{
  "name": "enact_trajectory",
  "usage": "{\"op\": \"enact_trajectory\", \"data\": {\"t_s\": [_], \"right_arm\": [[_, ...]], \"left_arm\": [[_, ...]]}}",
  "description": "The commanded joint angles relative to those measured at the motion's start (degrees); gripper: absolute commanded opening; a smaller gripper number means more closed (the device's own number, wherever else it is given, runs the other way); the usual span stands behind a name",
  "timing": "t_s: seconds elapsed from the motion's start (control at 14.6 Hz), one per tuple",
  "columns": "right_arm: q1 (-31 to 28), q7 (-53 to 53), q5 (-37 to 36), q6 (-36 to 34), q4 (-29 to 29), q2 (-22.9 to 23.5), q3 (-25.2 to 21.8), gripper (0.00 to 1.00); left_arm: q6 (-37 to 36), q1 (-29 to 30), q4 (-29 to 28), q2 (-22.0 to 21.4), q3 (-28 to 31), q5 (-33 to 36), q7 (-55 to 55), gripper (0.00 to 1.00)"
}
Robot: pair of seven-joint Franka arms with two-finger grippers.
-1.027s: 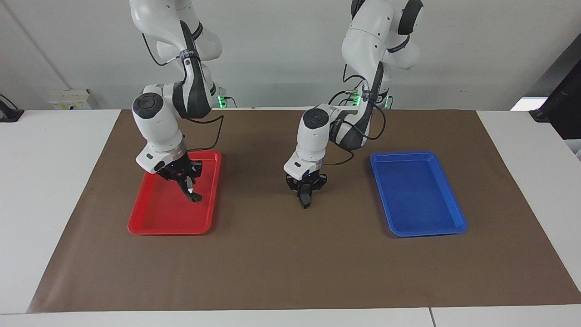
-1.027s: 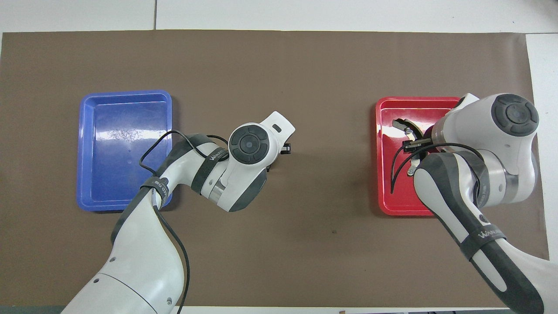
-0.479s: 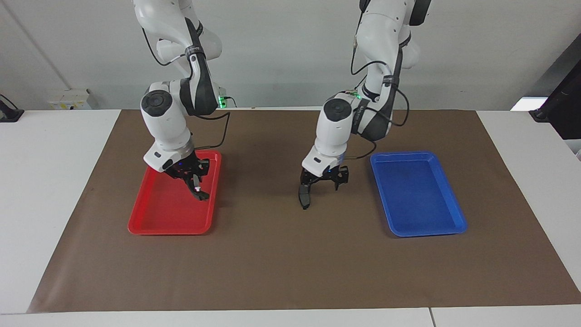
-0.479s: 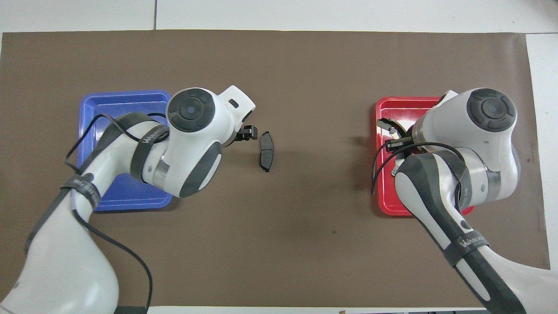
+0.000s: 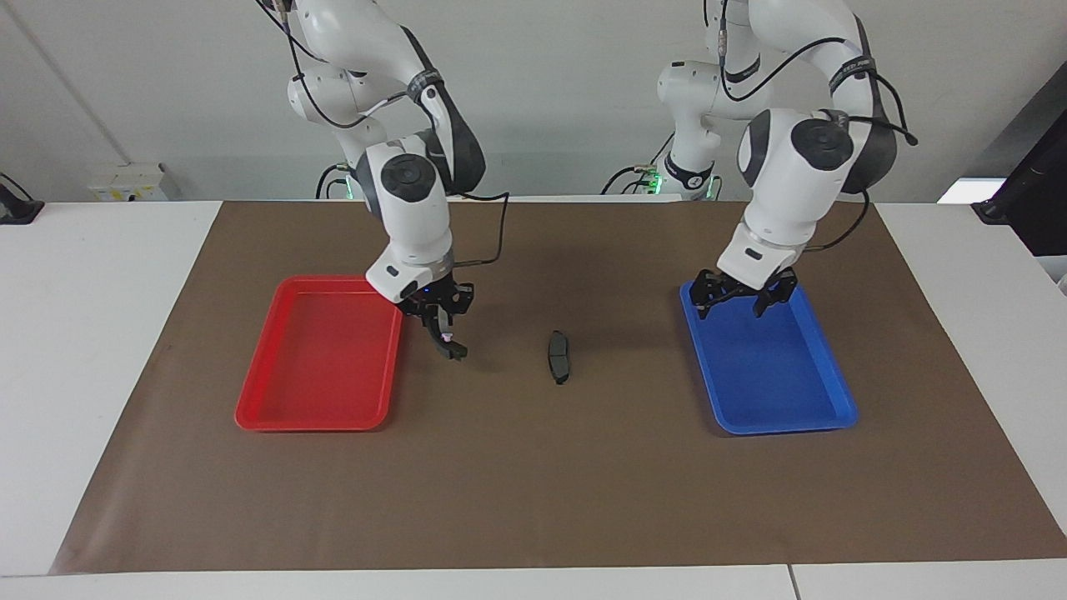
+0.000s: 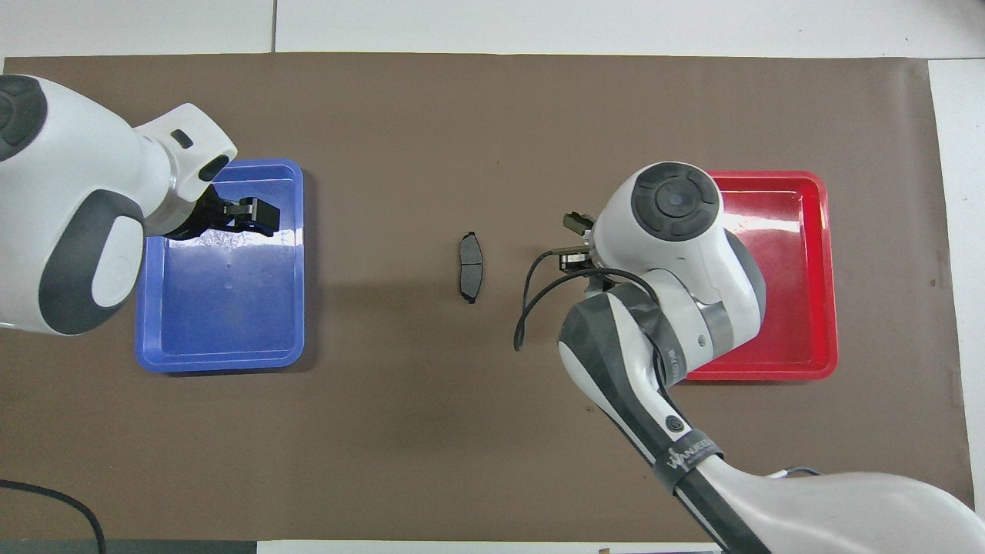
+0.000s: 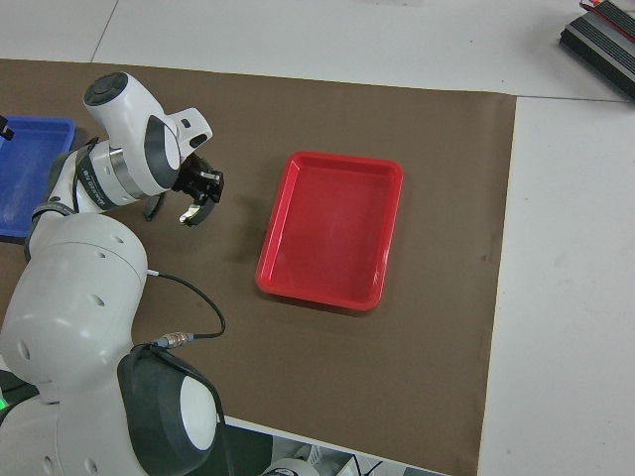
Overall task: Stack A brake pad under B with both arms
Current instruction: 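Retract the left gripper while the right gripper carries the curved pad, then hold the curved pad above the dark pad with the right gripper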
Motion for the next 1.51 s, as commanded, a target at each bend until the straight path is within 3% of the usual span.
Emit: {"op": "enact_trajectory", "data": {"t_s": [0.0,0.27,0.62,0.89,1.44], "right_arm": [[3.2,5.2,0.1,-1.4,9.5,7.9,-0.2,0.0],[7.0,11.2,-0.1,2.1,11.5,11.5,-0.2,0.0],[8.6,13.4,0.1,5.8,11.7,13.7,-0.1,0.0],[9.8,14.6,0.1,6.0,14.6,16.4,-0.2,0.0],[10.5,14.4,-0.6,7.8,12.7,16.7,-0.1,0.0]], "left_arm": [[-4.5,4.4,-0.9,-4.0,-0.6,-0.2,6.7,0.99],[-13.9,7.8,6.8,-3.3,-0.6,-0.2,12.6,0.99],[-20.3,9.4,12.8,-1.8,-0.5,-0.3,14.2,0.99],[-20.2,11.1,10.3,-2.9,-0.5,-0.2,14.1,0.99],[-19.1,12.4,8.6,-3.7,-0.5,-0.2,16.1,0.99]]}}
